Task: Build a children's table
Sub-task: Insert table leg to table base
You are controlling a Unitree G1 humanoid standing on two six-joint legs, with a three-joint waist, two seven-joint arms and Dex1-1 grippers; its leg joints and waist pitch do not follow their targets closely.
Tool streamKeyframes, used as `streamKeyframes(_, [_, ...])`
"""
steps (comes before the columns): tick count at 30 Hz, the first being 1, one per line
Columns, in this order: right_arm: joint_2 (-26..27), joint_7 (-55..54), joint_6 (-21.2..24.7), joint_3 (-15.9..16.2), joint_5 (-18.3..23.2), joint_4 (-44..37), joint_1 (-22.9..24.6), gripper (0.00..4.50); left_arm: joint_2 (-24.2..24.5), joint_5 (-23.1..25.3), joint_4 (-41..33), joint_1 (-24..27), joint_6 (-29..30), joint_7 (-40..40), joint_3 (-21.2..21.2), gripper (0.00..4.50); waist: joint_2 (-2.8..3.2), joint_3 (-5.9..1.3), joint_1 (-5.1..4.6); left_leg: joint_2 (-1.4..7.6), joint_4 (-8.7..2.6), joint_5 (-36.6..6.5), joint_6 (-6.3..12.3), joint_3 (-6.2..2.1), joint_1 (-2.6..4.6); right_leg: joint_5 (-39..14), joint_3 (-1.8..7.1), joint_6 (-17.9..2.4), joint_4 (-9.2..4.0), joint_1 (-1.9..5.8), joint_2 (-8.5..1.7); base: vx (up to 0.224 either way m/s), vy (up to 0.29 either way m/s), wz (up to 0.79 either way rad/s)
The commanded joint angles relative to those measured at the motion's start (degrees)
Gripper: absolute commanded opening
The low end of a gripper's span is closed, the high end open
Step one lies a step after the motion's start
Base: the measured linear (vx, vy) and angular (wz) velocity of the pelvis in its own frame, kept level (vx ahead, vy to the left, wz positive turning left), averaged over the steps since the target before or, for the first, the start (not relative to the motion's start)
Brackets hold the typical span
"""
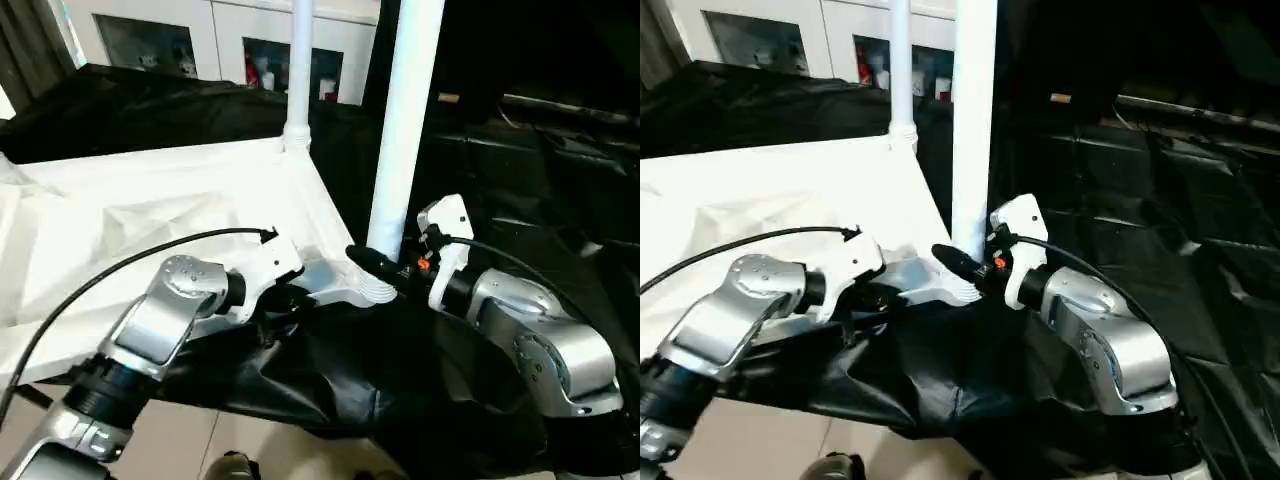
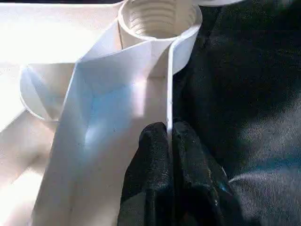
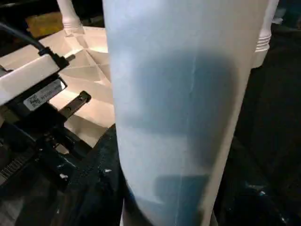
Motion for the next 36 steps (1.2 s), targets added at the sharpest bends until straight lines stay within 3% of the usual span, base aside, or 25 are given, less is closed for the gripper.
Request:
streamKeyframes(1, [1.18, 0.52, -2.43, -2.56, 1.80, 2.85, -1.99, 1.91, 0.78, -0.77, -1.52, -1.39, -2.93, -0.83, 0.90, 0.00, 0.03, -4.28, 0.35, 1.58, -3.99, -14.80, -1.59, -0.91, 1.78, -13.07, 1.79, -8.79, -3.80, 2.32, -2.21, 0.000, 0.000, 0.00])
streamKeyframes(4, [1.89, 1.95, -6.54, -2.62, 0.87, 8.53, -3.46, 1.91, 0.98, -0.79, 0.57, -2.55, -7.16, -3.02, 0.09, 0.00, 0.54, -4.35, 0.41, 1.60, -3.98, -16.16, -2.41, -0.96, 2.02, -13.30, 1.81, -9.18, -3.82, 2.20, -2.27, 0.000, 0.000, 0.00])
streamKeyframes(10, [2.40, 3.31, -11.13, -2.12, -0.24, 11.40, -3.91, 1.91, 0.96, 0.77, 2.80, -3.54, -10.57, -2.68, -0.90, 0.00, 0.63, -4.63, 0.66, 1.52, -3.85, -14.79, -2.45, -0.91, 2.01, -8.95, 1.73, -10.30, -3.26, 2.59, -2.00, 0.000, 0.000, 0.00])
streamKeyframes(11, [2.69, 3.93, -13.73, -1.97, -0.78, 12.93, -4.00, 1.91, 0.96, 2.15, 4.34, -4.11, -12.89, -2.08, -1.72, 0.00, 1.11, -4.77, 0.70, 1.51, -3.81, -15.26, -2.59, -0.90, 2.11, -8.76, 1.73, -10.27, -3.46, 2.46, -2.01, 0.000, 0.000, 0.00])
streamKeyframes(12, [3.61, 4.11, -17.20, -2.42, -1.33, 16.06, -4.10, 1.91, 0.86, 3.95, 7.14, -4.72, -16.71, -1.52, -3.18, 0.00, 2.18, -5.02, 0.86, 1.46, -3.72, -15.45, -3.04, -1.11, 2.19, -8.01, 1.71, -10.52, -3.12, 2.61, -2.10, 0.000, 0.000, 0.00])
streamKeyframes(13, [3.61, 4.11, -17.20, -2.42, -1.33, 16.06, -4.10, 1.91, 0.86, 3.95, 7.14, -4.72, -16.71, -1.52, -3.18, 0.00, 1.50, -4.85, 0.62, 1.41, -3.79, -17.13, -3.20, -0.96, 2.07, -8.67, 1.72, -10.54, -3.58, 2.50, -2.01, 0.000, 0.000, 0.00])
streamKeyframes(15, [4.32, 4.12, -19.55, -2.79, -1.70, 18.38, -4.06, 1.91, 0.56, 4.90, 9.22, -5.03, -18.84, -1.20, -4.11, 0.00, 1.41, -4.98, 0.78, 1.49, -3.86, -17.36, -3.34, -1.14, 2.03, -8.87, 1.67, -10.83, -3.37, 2.89, -2.14, 0.000, 0.000, 0.00])
streamKeyframes(16, [4.32, 4.12, -19.55, -2.79, -1.70, 18.38, -4.06, 1.91, 0.56, 4.90, 9.22, -5.03, -18.84, -1.20, -4.11, 0.00, 1.61, -4.97, 0.84, 1.56, -3.84, -17.89, -3.51, -1.15, 2.16, -9.41, 1.66, -11.04, -3.44, 2.69, -2.16, 0.000, 0.000, 0.00])
streamKeyframes(17, [5.25, 4.04, -21.55, -2.65, -2.34, 20.57, -3.73, 1.91, -0.73, 4.51, 12.07, -4.82, -20.45, -0.62, -4.01, 0.00, 2.63, -5.01, 1.07, 1.59, -3.83, -18.15, -3.94, -1.29, 2.24, -8.98, 1.67, -11.33, -3.25, 2.63, -2.16, 0.000, 0.000, 0.00])
streamKeyframes(18, [5.99, 4.19, -23.33, -2.29, -2.84, 22.48, -3.57, 1.91, -1.96, 3.92, 14.91, -4.60, -22.14, -0.56, -3.69, 0.00, 2.33, -4.86, 0.86, 1.50, -3.86, -19.62, -4.08, -1.10, 2.32, -9.05, 1.65, -11.44, -3.72, 2.42, -1.98, 0.000, 0.000, 0.00])
streamKeyframes(20, [6.40, 4.31, -24.44, -1.91, -3.20, 23.57, -3.48, 1.91, -2.81, 3.44, 16.80, -4.45, -23.02, -0.49, -3.34, 0.00, 2.05, -4.81, 1.01, 1.50, -3.95, -21.22, -3.99, -1.27, 2.32, -11.26, 1.68, -11.66, -3.64, 2.75, -2.14, 0.000, 0.000, 0.00])
streamKeyframes(21, [6.50, 4.37, -24.72, -1.86, -3.24, 23.90, -3.50, 1.91, -2.92, 3.43, 17.33, -4.46, -23.42, -0.51, -3.32, 0.00, 2.12, -4.82, 1.08, 1.49, -3.96, -21.28, -3.77, -1.30, 2.29, -12.17, 1.71, -11.55, -3.77, 2.75, -2.23, 0.000, 0.000, 0.00])
streamKeyframes(22, [6.75, 4.53, -25.42, -1.74, -3.37, 24.73, -3.53, 1.91, -3.21, 3.40, 18.66, -4.47, -24.39, -0.57, -3.28, 0.00, 2.68, -4.57, 1.12, 1.53, -4.08, -22.34, -3.71, -1.32, 2.37, -14.25, 1.76, -11.13, -4.17, 2.48, -2.26, 0.000, 0.000, 0.00])
streamKeyframes(23, [6.80, 4.68, -26.58, -1.50, -3.93, 26.46, -3.82, 1.91, -3.09, 3.54, 20.08, -4.65, -25.72, -1.17, -3.49, 0.00, 2.84, -4.28, 1.14, 1.50, -4.19, -23.50, -3.74, -1.43, 2.36, -16.28, 1.77, -10.54, -4.36, 2.43, -2.26, 0.000, 0.000, 0.00])
streamKeyframes(25, [6.83, 4.97, -27.61, -1.47, -4.34, 27.94, -4.17, 1.91, -3.08, 3.31, 20.89, -4.90, -26.72, -1.82, -3.51, 0.00, 2.70, -4.42, 1.28, 1.53, -4.20, -23.91, -3.48, -1.53, 2.41, -18.90, 1.82, -9.77, -4.53, 2.54, -2.56, 0.000, 0.000, 0.00])
streamKeyframes(36, [5.19, 8.06, -30.81, -0.68, -6.56, 34.28, -6.13, 1.91, -2.01, 1.83, 24.57, -5.68, -31.07, -7.38, -2.42, 0.00, 2.58, -4.27, 0.95, 1.70, -4.35, -22.77, -2.31, -1.37, 2.43, -18.33, 1.86, -10.54, -4.43, 2.35, -2.33, 0.000, 0.000, 0.00])
